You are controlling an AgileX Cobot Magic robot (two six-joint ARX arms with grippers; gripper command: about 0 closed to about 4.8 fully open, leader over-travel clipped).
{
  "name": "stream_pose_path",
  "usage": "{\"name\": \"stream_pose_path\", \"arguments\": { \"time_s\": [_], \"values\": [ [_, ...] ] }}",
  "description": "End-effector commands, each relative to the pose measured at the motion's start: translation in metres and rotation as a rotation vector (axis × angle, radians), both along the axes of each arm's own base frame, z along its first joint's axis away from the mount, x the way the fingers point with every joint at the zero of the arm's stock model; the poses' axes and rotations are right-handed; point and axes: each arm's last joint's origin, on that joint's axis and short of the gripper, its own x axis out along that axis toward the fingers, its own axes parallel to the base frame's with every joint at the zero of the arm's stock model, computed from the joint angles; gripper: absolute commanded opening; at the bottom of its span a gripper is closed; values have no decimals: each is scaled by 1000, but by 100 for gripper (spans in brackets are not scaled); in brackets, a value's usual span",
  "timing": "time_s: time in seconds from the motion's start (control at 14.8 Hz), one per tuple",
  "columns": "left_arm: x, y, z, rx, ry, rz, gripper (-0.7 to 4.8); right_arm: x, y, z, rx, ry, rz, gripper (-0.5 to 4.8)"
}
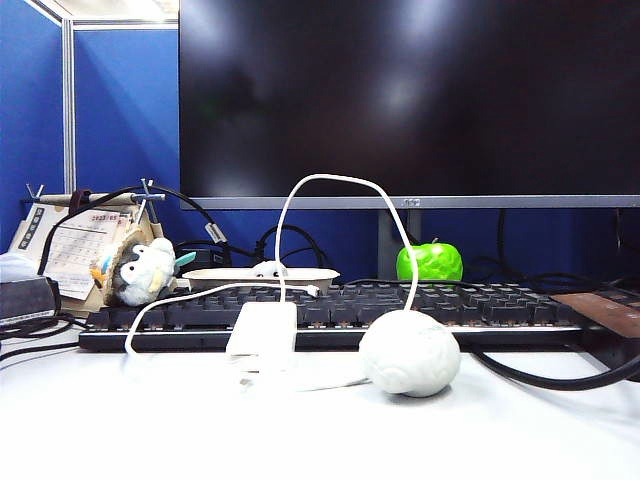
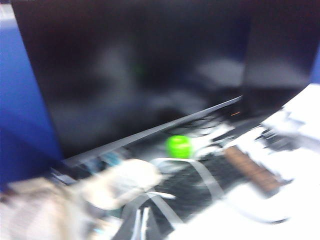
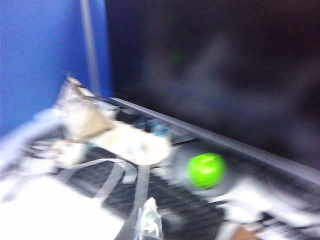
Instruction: Identity fluffy octopus among items on the table, put them into the paper lunch box.
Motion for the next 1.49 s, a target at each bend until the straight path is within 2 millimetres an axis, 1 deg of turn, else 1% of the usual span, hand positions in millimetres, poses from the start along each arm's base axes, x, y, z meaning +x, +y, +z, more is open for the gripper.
{"name": "stream_pose_path", "arguments": {
  "time_s": [0.07,0.47,1.49],
  "values": [
    [2,2,2,128,-108,78,22,1,-2,2,-58,-53,-90,-6],
    [2,2,-3,162,-71,89,23,1,-3,-1,-69,-17,-93,-6],
    [3,1,-3,171,-77,81,25,1,-3,-2,-69,-17,-93,-6]
  ]
}}
